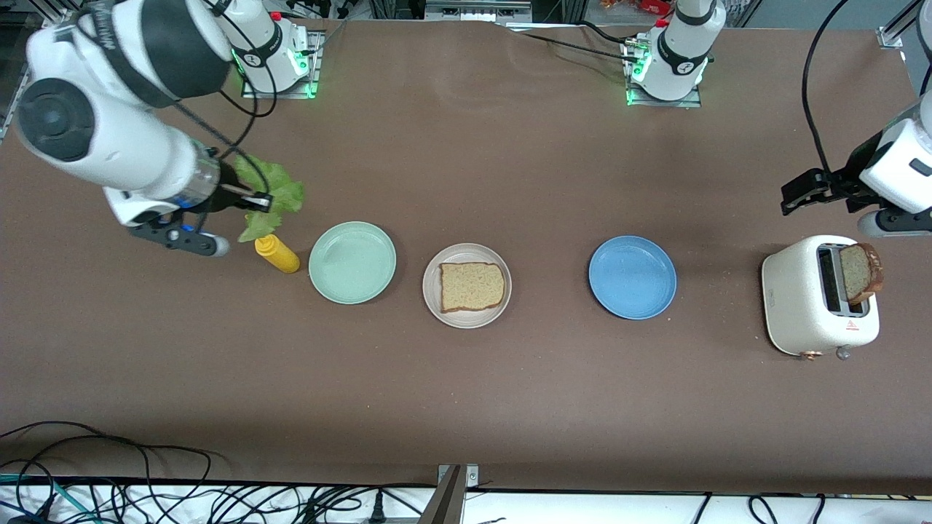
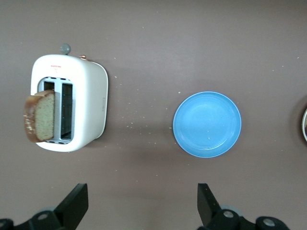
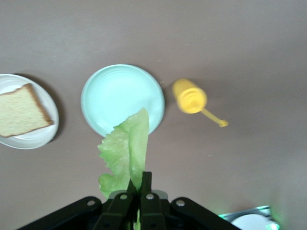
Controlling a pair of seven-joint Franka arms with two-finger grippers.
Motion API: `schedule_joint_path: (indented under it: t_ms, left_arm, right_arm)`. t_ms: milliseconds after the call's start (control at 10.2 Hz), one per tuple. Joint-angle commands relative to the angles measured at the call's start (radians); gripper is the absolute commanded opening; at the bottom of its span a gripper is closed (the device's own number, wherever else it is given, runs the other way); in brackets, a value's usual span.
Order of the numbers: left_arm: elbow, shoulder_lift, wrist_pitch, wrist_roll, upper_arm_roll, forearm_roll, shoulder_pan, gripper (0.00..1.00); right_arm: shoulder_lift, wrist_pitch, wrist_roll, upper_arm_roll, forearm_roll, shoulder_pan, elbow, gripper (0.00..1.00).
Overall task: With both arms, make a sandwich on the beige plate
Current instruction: 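Lift the lettuce with the right gripper and lay it on the bread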
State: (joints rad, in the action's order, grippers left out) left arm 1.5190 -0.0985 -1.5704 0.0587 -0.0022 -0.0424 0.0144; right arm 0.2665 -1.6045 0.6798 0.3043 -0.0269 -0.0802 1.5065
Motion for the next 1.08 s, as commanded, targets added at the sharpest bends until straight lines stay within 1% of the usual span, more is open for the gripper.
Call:
schedule_joint_path:
  t_ms: [0, 98, 294, 393, 491, 687, 785, 883, 982]
  left_arm:
    - [0.027, 0.02, -0.002, -0.043, 0.01, -0.022, -0.001, 1.0]
    - [0.027, 0.011, 0.0, -0.046, 0.01, -0.022, -0.013, 1.0]
    - [0.029, 0.003, 0.0, -0.049, 0.008, -0.022, -0.017, 1.0]
    - [0.029, -0.001, 0.0, -0.056, 0.01, -0.022, -0.017, 1.0]
    - [0.027, -0.006, -0.002, -0.056, 0.01, -0.025, -0.017, 1.0]
    - [0.017, -0.029, -0.01, -0.057, 0.01, -0.033, -0.037, 1.0]
    - [0.013, -0.038, -0.014, -0.063, 0.011, -0.036, -0.043, 1.0]
    - [0.013, -0.052, -0.035, -0.063, 0.011, -0.036, -0.056, 1.0]
    - [0.013, -0.061, -0.049, -0.063, 0.01, -0.036, -0.066, 1.0]
  right_arm:
    - [0.081, -0.131, 0.137, 0.009, -0.007, -0.068, -0.003, 0.0]
    - [0.126, -0.199, 0.211, 0.009, -0.019, -0.096, -0.005, 0.0]
    - [0.216, -0.354, 0.382, 0.009, -0.103, -0.144, -0.005, 0.0]
    - [0.259, -0.429, 0.47, 0.009, -0.117, -0.168, -0.006, 0.0]
    - [0.304, -0.516, 0.553, 0.01, -0.125, -0.194, -0.008, 0.0]
    - [0.426, -0.74, 0.72, 0.009, -0.165, -0.248, -0.052, 0.0]
    - [0.494, -0.837, 0.775, 0.009, -0.163, -0.283, -0.089, 0.0]
    - [0.522, -0.891, 0.811, 0.006, -0.163, -0.315, -0.091, 0.0]
    - [0.557, -0.955, 0.839, 0.006, -0.156, -0.32, -0.091, 0.0]
